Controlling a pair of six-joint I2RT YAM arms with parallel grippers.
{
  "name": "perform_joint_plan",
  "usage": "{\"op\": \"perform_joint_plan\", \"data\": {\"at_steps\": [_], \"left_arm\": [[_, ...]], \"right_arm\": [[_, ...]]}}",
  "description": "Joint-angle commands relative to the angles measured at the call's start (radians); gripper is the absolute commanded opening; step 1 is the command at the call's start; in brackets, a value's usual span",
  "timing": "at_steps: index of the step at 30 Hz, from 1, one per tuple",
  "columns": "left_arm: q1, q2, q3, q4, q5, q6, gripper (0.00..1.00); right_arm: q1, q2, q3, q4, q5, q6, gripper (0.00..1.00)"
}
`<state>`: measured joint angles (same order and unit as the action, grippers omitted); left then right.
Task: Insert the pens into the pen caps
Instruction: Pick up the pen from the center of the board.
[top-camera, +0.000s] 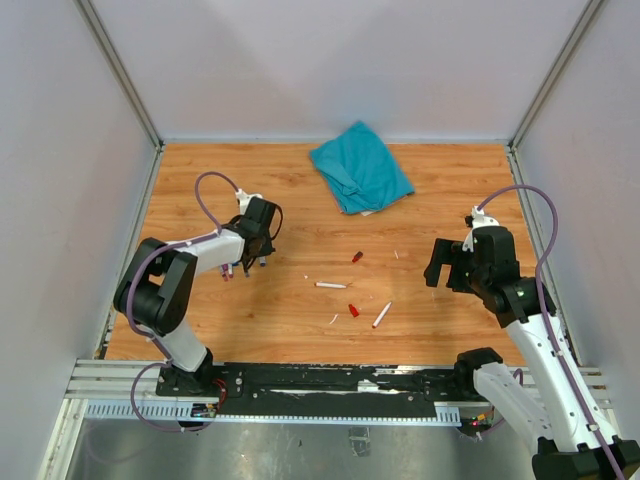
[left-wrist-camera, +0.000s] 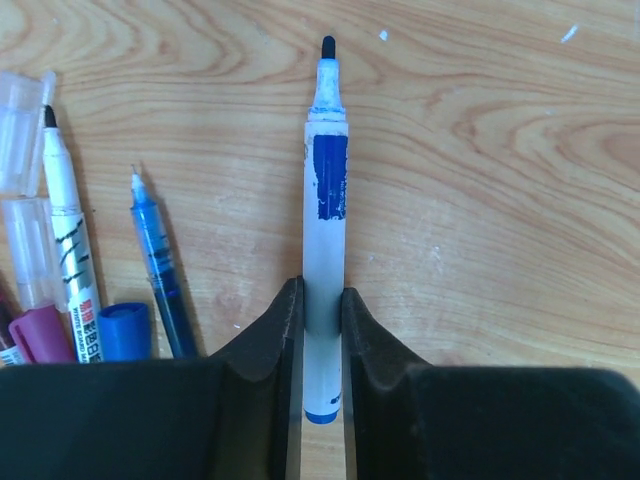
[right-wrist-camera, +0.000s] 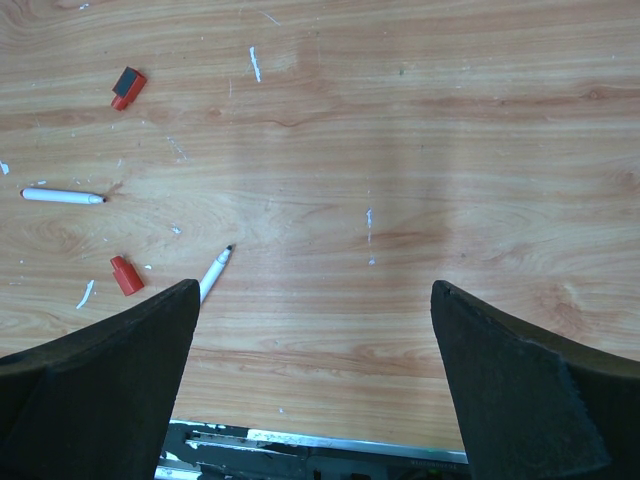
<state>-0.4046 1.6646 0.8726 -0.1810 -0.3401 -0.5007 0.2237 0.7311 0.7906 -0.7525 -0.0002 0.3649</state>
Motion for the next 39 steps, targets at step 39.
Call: {"op": "perform_joint_plan", "data": {"at_steps": [39], "left_arm": [[-0.474,-0.498,-0.209,0.301,0.321,-0.022,0.01]], "right_arm": [[0.273,-0.014,-0.261,0.697,-0.317,0.468,0.84]]}}
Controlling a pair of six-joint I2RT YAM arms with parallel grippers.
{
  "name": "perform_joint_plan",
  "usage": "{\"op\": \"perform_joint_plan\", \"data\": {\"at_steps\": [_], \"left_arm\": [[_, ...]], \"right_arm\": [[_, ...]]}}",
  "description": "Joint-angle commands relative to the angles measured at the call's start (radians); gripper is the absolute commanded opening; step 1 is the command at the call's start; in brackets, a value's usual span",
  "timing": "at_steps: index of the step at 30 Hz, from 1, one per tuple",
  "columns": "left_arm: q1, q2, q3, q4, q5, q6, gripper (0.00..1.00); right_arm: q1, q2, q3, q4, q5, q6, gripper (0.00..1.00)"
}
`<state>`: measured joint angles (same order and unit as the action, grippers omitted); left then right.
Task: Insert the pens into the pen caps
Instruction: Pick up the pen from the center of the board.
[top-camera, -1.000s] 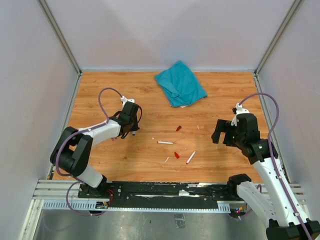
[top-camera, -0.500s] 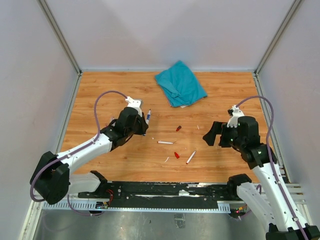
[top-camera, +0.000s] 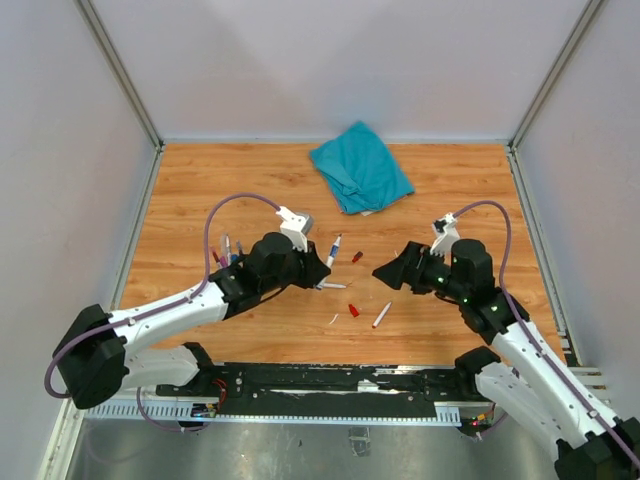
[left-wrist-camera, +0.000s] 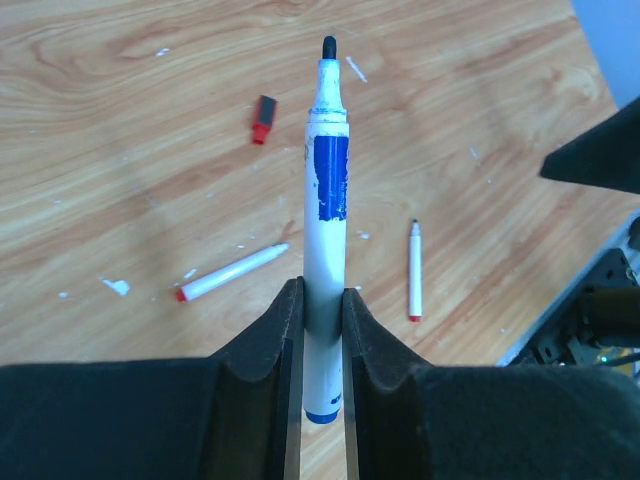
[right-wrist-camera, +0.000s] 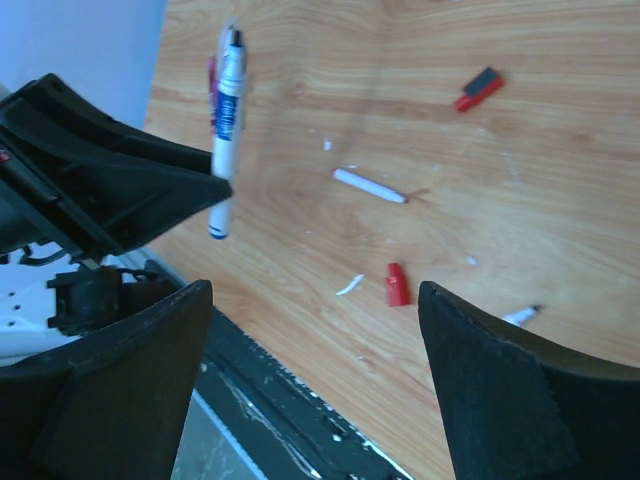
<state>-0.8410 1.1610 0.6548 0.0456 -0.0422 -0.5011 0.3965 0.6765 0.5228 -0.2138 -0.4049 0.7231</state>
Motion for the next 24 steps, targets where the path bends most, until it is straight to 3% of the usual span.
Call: {"op": "perform_joint_plan", "data": {"at_steps": [1,8,24], "left_arm": [[-0.046,0.009,0.010,0.081,0.025,-0.022,0.00],[-0.102,0.037,0.014,0.115,0.023,-0.040,0.01],[-0.128,0.061,0.034,0.145,0.017,-0.045,0.00]], "right_arm": [[0.123,0.057,0.010,0.177,0.097,0.122,0.81],[0.228,0.147,-0.002,0.334,0.182,0.219,0.64],[0.341,0.293,0.005,0.423,0.271,0.308,0.46]]}}
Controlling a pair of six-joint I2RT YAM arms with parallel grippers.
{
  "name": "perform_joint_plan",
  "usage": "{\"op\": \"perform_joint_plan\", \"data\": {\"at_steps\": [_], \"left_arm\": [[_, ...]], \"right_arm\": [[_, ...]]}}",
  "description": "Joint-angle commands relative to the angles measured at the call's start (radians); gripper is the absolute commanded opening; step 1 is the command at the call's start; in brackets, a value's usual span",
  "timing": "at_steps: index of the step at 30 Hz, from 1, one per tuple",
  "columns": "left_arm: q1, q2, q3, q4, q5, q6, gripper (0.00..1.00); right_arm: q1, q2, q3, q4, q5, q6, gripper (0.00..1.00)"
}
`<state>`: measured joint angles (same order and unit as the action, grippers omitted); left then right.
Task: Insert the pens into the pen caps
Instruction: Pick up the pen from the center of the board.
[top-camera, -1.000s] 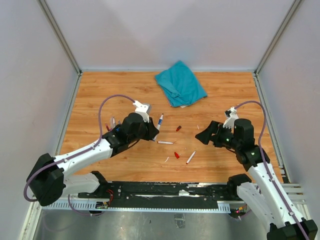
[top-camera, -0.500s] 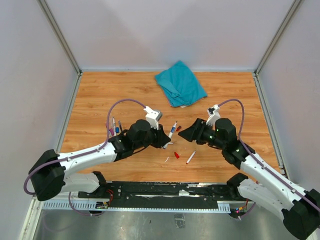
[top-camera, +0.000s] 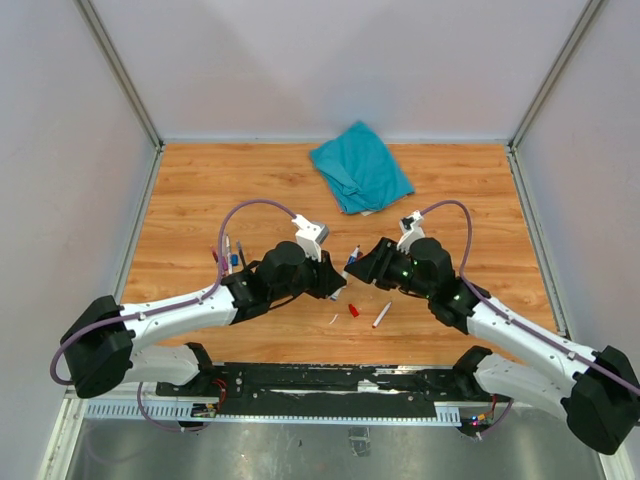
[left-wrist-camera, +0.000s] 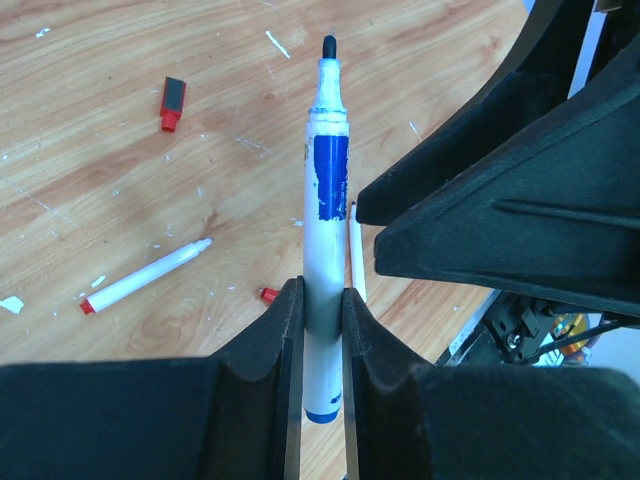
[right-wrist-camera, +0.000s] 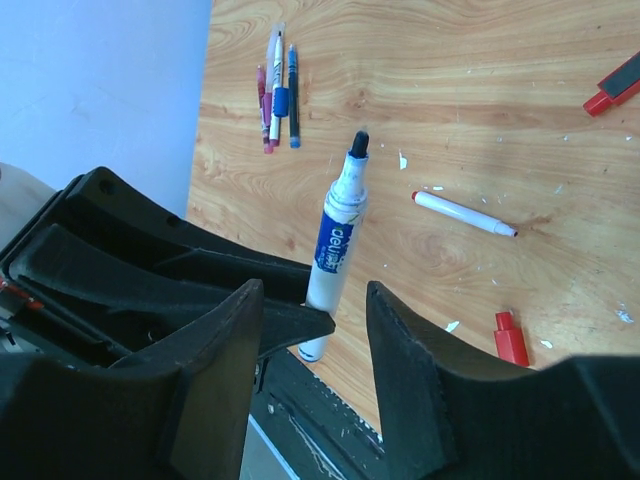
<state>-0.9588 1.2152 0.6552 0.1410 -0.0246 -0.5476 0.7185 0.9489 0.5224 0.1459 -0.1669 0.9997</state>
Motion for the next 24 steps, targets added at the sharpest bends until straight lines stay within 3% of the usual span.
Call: {"op": "perform_joint_plan", "data": {"at_steps": [1,16,20,24], "left_arm": [[-0.011,0.009,0.034,0.051,0.002,0.003,0.01],[-0.017,0.001,0.024,0.087,-0.006,0.014,0.00],[-0.017,-0.006,0.023,0.087,-0.018,0.015,0.01],[-0.017,-0.009,0.025,0.081,-0.032,0.010,0.01]], "right_arm": [[0.021,0.027,0.005,0.071,0.031,0.035,0.45],[0.050,0.093,-0.010,0.123,0.025,0.095,0.28],[0.064,0.104,-0.014,0.141,0.020,0.107,0.20],[0.068,0.110,-0.005,0.139,0.015,0.094,0.03]]}}
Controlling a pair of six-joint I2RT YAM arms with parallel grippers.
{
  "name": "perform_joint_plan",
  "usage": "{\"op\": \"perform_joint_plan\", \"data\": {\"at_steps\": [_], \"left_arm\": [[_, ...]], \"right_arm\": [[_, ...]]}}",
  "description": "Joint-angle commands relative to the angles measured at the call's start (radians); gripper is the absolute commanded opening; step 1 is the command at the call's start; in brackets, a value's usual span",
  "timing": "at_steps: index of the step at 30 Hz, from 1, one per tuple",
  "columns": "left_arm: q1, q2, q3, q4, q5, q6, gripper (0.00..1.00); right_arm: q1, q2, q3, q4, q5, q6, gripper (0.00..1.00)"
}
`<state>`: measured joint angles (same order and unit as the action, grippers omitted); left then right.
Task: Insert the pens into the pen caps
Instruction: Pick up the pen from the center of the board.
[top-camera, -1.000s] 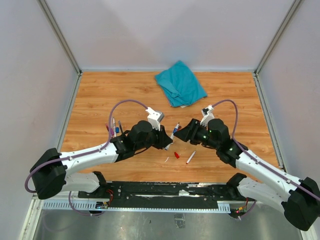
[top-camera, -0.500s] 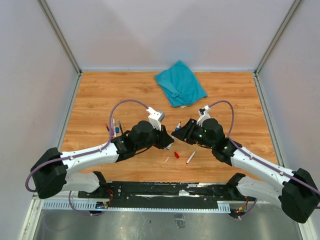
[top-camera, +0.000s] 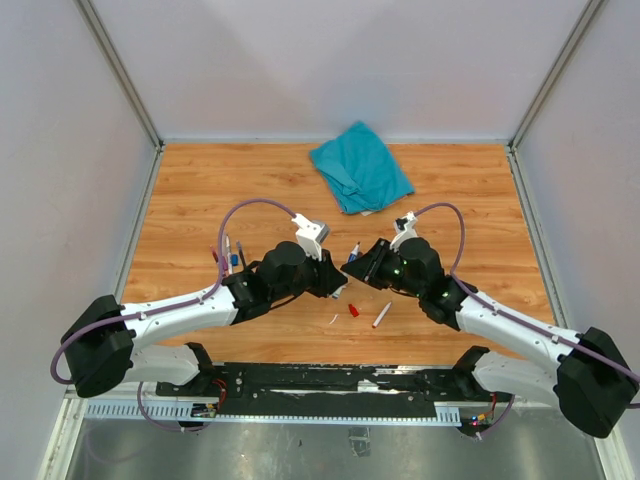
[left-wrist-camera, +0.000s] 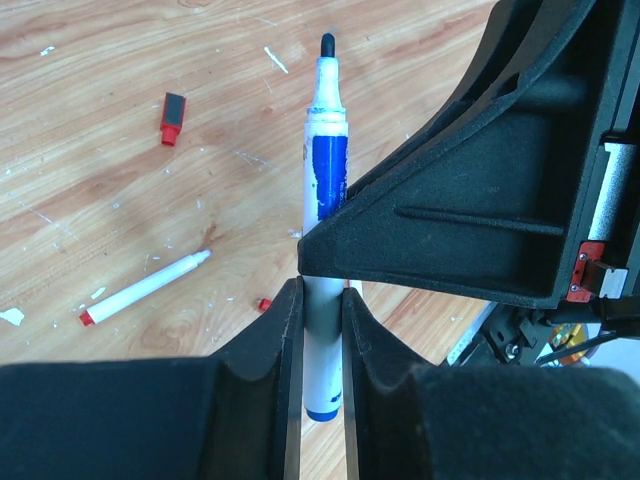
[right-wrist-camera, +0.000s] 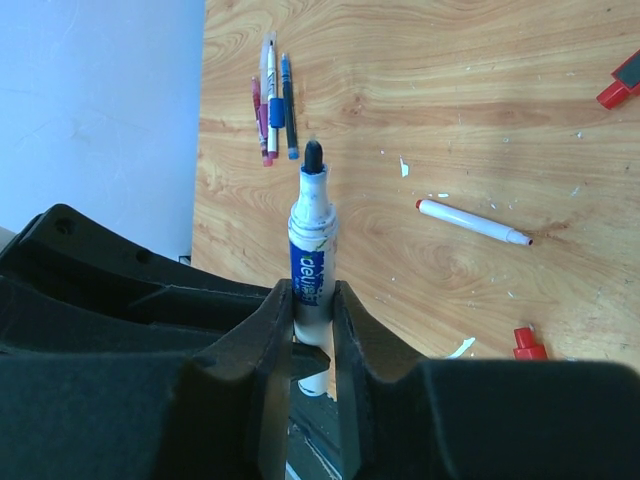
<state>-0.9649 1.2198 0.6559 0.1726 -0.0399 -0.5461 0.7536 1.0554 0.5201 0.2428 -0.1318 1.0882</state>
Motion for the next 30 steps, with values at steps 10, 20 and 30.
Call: {"op": "perform_joint_plan", "data": {"at_steps": [10,20,30], "left_arm": [[-0.011,-0.043,0.051,-0.108,-0.146,0.002,0.33],[0.076,-0.034,0.150,-0.411,-0.376,0.003,0.41],[0.338,-0.023,0.166,-0.618,-0.501,-0.048,0.44]], "right_arm": [[0.032,-0.059,0.061,-0.181,0.065,-0.182,0.00],[0.028,-0.129,0.204,-0.547,0.215,-0.454,0.00],[0.025,-0.217,0.193,-0.677,0.319,-0.519,0.00]]}}
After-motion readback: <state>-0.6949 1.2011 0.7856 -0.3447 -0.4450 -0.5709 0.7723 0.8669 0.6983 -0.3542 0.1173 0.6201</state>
